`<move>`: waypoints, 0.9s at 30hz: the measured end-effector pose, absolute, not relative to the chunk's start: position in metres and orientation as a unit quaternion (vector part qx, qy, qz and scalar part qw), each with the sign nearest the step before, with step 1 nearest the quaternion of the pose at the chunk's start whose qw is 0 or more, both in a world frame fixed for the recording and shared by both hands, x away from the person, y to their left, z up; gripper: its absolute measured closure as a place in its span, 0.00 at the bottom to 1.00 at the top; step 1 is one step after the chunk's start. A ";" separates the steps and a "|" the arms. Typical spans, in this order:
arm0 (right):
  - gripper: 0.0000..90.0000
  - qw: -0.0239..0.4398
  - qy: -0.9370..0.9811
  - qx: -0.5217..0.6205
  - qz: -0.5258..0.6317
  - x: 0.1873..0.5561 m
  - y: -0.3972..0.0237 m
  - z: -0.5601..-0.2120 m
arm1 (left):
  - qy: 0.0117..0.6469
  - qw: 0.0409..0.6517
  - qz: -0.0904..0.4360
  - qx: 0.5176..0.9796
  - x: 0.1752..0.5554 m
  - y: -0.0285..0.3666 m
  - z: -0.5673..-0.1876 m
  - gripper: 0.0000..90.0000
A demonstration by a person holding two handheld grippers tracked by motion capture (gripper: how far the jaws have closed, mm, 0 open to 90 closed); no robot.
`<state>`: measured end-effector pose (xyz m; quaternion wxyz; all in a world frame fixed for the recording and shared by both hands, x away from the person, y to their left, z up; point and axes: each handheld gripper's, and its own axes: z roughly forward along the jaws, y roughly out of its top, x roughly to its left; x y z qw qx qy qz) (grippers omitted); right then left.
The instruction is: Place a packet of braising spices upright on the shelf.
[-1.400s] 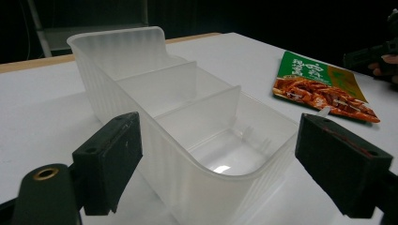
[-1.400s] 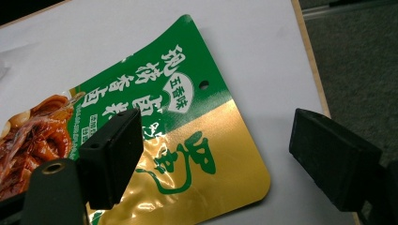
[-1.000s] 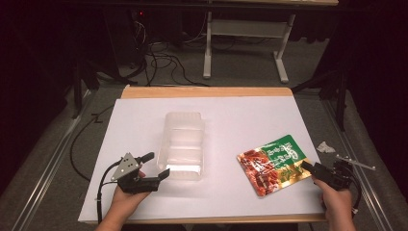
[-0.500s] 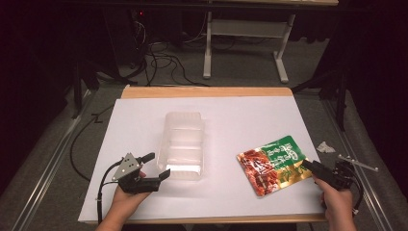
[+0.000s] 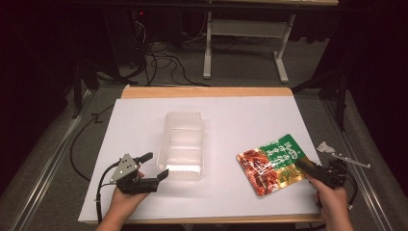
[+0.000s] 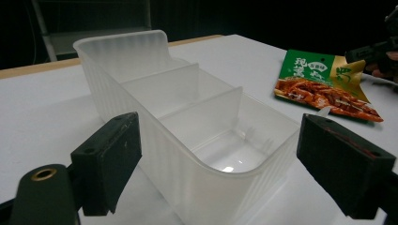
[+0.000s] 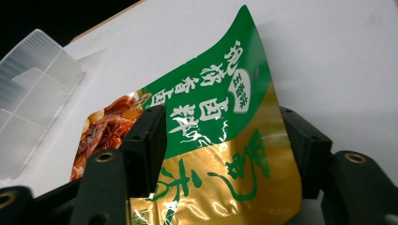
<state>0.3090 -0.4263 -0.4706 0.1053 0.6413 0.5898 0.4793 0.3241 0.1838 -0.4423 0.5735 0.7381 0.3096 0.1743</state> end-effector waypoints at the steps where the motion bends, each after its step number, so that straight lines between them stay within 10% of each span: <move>1: 0.42 0.104 0.591 0.643 0.476 0.309 -0.426 -0.471 | 0.309 0.575 0.177 0.737 0.324 0.184 -0.442 0.16; 19: 0.31 0.053 0.580 0.661 0.473 0.315 -0.424 -0.478 | 0.311 0.573 0.181 0.736 0.323 0.183 -0.442 0.11; 27: 0.52 0.033 0.595 0.644 0.480 0.315 -0.424 -0.480 | 0.311 0.573 0.179 0.737 0.323 0.183 -0.443 0.11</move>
